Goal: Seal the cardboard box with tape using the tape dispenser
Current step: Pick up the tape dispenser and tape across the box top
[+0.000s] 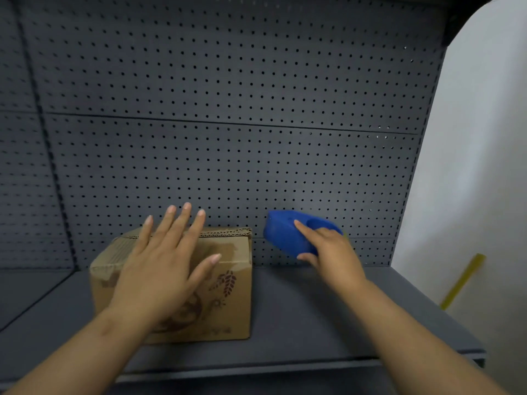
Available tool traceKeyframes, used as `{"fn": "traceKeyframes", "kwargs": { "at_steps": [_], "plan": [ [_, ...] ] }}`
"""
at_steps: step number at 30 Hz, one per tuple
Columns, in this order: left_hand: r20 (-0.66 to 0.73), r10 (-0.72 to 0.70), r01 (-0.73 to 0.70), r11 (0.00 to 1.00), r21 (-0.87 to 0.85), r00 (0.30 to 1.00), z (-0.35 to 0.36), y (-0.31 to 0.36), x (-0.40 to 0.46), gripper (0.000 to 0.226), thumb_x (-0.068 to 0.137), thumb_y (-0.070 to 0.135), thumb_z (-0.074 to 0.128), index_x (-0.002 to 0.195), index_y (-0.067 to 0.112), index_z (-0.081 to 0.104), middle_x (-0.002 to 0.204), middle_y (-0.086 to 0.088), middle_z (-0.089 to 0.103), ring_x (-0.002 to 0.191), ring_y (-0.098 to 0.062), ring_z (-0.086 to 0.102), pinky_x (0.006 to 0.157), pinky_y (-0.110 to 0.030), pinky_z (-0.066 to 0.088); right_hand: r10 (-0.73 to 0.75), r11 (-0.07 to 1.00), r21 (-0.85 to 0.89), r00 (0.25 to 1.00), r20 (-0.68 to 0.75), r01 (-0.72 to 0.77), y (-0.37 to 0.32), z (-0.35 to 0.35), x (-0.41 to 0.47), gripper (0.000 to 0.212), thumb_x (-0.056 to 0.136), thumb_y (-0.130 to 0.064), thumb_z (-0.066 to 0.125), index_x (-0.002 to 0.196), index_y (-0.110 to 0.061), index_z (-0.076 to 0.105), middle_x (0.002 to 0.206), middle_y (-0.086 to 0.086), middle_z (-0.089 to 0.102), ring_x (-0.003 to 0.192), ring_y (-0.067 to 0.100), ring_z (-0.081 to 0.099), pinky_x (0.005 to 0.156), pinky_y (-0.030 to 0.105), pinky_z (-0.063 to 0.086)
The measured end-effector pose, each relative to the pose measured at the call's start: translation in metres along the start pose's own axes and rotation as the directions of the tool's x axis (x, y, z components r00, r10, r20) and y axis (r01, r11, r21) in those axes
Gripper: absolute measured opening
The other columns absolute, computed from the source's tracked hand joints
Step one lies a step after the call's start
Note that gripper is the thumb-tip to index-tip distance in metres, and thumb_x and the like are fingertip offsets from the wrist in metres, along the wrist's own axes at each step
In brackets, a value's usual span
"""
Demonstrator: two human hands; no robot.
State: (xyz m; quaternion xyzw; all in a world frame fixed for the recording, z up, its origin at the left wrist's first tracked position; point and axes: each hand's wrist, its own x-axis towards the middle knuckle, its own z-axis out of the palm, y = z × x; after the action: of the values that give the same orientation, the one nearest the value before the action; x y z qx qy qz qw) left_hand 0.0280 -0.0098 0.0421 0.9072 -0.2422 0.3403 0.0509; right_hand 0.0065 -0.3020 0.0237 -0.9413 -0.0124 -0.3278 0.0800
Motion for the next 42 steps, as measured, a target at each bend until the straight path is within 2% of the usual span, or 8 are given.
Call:
{"fn": "traceKeyframes", "kwargs": {
  "at_steps": [7,13,16,22,28,34,40,42],
  "plan": [
    [-0.122,0.011,-0.013,1.000,-0.014,0.992,-0.054,-0.031,0.036,0.081,0.074,0.074,-0.003,0.140,0.029,-0.016,0.150,0.009,-0.014,0.139,-0.006,-0.015,0.112,-0.029,-0.018,-0.353,0.927,0.098,0.931,-0.096,0.362,-0.058,-0.088,0.053,0.068,0.076,-0.028,0.071,0.136,-0.032,0.039,0.098,-0.001,0.062,0.092,0.020,0.050,0.089,0.027,0.032],
    [-0.101,0.033,-0.037,0.999,-0.035,0.994,-0.087,-0.072,0.048,0.088,0.074,0.077,0.005,0.145,0.027,-0.013,0.147,0.014,-0.016,0.137,0.000,-0.016,0.113,-0.028,-0.015,-0.542,0.821,0.127,0.830,-0.127,0.556,-0.092,-0.098,0.079,0.069,0.072,-0.025,0.074,0.132,-0.033,0.041,0.095,-0.015,0.051,0.090,-0.003,0.036,0.092,0.008,0.023],
    [-0.043,0.075,-0.079,0.993,-0.086,0.996,-0.095,-0.091,0.049,0.087,0.075,0.074,0.019,0.143,0.030,-0.014,0.149,0.015,-0.014,0.136,0.002,-0.014,0.113,-0.027,-0.013,-0.588,0.793,0.100,0.798,-0.134,0.601,-0.105,-0.092,0.089,0.070,0.072,-0.026,0.073,0.133,-0.034,0.040,0.094,-0.011,0.054,0.089,0.005,0.044,0.095,0.009,0.025],
    [0.175,0.026,0.027,0.956,-0.292,0.984,-0.093,-0.124,0.057,0.096,0.062,0.082,0.032,0.144,0.045,-0.001,0.154,0.016,0.018,0.144,-0.009,0.002,0.118,-0.038,0.001,-0.559,0.810,0.109,0.815,-0.149,0.576,-0.138,-0.083,0.108,0.071,0.072,-0.026,0.074,0.133,-0.036,0.039,0.098,-0.005,0.061,0.093,0.010,0.048,0.095,0.010,0.024],
    [0.226,0.053,0.135,0.662,-0.737,0.973,-0.089,-0.144,0.063,0.084,0.066,0.061,0.064,0.140,0.041,0.031,0.128,0.015,0.056,0.119,-0.002,0.050,0.107,-0.029,0.035,-0.495,0.855,0.099,0.857,-0.143,0.510,-0.169,-0.072,0.123,0.069,0.074,-0.025,0.074,0.133,-0.037,0.041,0.100,-0.005,0.060,0.091,0.000,0.037,0.087,0.012,0.024],
    [0.261,0.077,0.159,0.619,-0.769,0.962,-0.075,-0.165,0.070,0.077,0.067,0.043,0.076,0.132,0.048,0.036,0.116,0.025,0.053,0.113,0.001,0.051,0.100,-0.025,0.038,-0.424,0.894,0.118,0.901,-0.093,0.432,-0.197,-0.058,0.137,0.069,0.075,-0.028,0.073,0.133,-0.042,0.037,0.103,-0.004,0.060,0.093,0.008,0.042,0.088,0.022,0.029],
    [0.218,-0.042,0.202,0.576,-0.792,0.975,-0.050,-0.195,0.081,0.060,0.083,0.020,0.066,0.135,0.036,0.041,0.104,0.021,0.065,0.101,0.000,0.061,0.092,-0.024,0.045,-0.354,0.931,0.097,0.935,-0.006,0.353,-0.212,-0.048,0.145,0.068,0.079,-0.032,0.069,0.134,-0.046,0.033,0.108,-0.004,0.058,0.101,0.012,0.042,0.089,0.021,0.028],
    [0.229,-0.071,0.235,0.479,-0.846,0.971,-0.044,-0.204,0.084,0.042,0.087,0.015,0.060,0.127,0.029,0.052,0.101,0.010,0.070,0.089,0.000,0.067,0.080,-0.015,0.050,-0.338,0.938,0.088,0.941,0.028,0.334,-0.214,-0.044,0.147,0.068,0.079,-0.033,0.068,0.134,-0.048,0.031,0.108,-0.005,0.057,0.102,0.012,0.041,0.090,0.022,0.028]
  ]
}}
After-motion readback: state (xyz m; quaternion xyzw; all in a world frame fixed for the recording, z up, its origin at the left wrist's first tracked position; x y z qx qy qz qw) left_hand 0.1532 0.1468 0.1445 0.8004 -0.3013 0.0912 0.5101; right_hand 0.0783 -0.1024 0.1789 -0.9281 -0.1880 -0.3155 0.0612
